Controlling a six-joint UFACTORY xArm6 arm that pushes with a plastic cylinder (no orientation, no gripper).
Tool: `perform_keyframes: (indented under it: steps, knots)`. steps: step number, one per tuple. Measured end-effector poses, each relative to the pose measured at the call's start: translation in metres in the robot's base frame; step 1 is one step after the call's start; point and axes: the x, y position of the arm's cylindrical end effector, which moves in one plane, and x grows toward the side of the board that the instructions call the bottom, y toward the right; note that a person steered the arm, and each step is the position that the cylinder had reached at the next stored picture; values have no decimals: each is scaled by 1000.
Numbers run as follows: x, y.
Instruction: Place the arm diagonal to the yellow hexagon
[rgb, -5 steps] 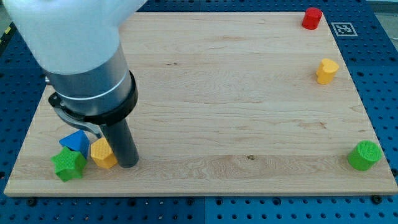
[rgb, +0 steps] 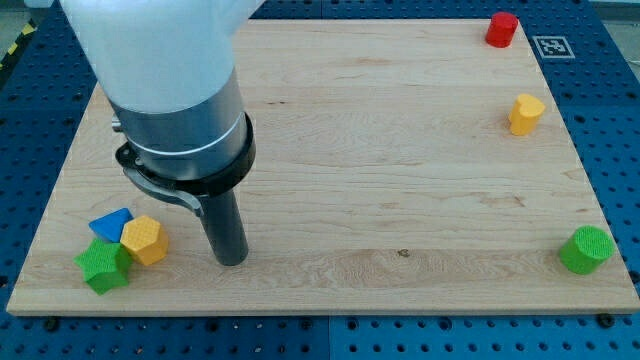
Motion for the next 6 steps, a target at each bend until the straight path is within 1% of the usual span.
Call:
perform_keyframes:
  steps: [1,3,4,6]
  knots:
    - [0,6]
    - [-5,57]
    - [-24,73]
    - [-80,80]
